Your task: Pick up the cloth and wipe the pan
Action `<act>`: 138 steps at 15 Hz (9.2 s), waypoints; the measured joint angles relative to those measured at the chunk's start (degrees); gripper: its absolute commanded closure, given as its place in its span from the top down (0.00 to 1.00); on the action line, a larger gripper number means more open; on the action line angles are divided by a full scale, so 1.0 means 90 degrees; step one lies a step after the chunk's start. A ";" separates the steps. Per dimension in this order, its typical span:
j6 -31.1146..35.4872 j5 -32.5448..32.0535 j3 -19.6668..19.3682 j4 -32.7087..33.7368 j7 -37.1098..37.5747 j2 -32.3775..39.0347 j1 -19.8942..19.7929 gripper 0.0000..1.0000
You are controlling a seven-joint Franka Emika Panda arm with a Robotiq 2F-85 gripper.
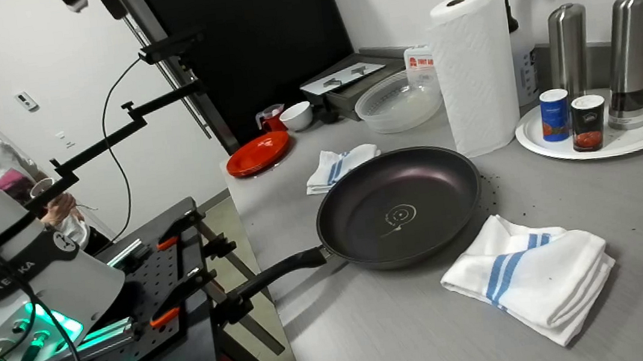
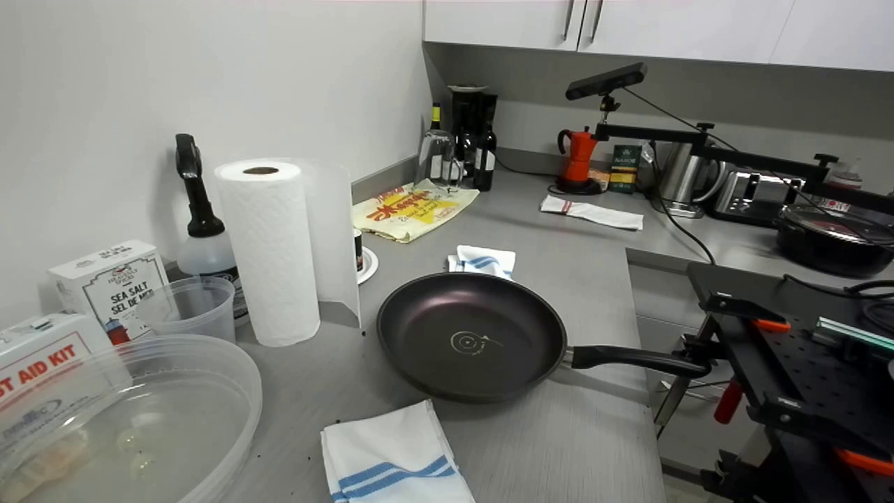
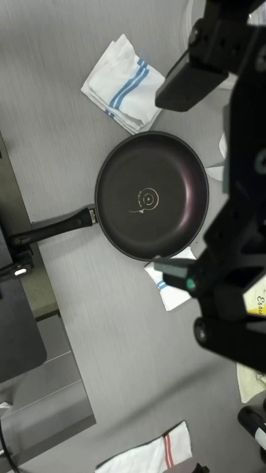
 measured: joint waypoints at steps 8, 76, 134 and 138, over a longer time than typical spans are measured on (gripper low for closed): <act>0.1353 0.0638 0.0680 -0.0612 0.0745 0.0849 0.0530 1.00; 0.6364 0.1022 -0.0705 0.3128 0.0310 0.9592 0.2296 1.00; 0.6101 0.0935 -0.1349 0.4711 0.0377 1.1253 0.2670 0.43; 0.6100 0.0956 -0.1369 0.4711 0.0378 1.1208 0.2670 0.14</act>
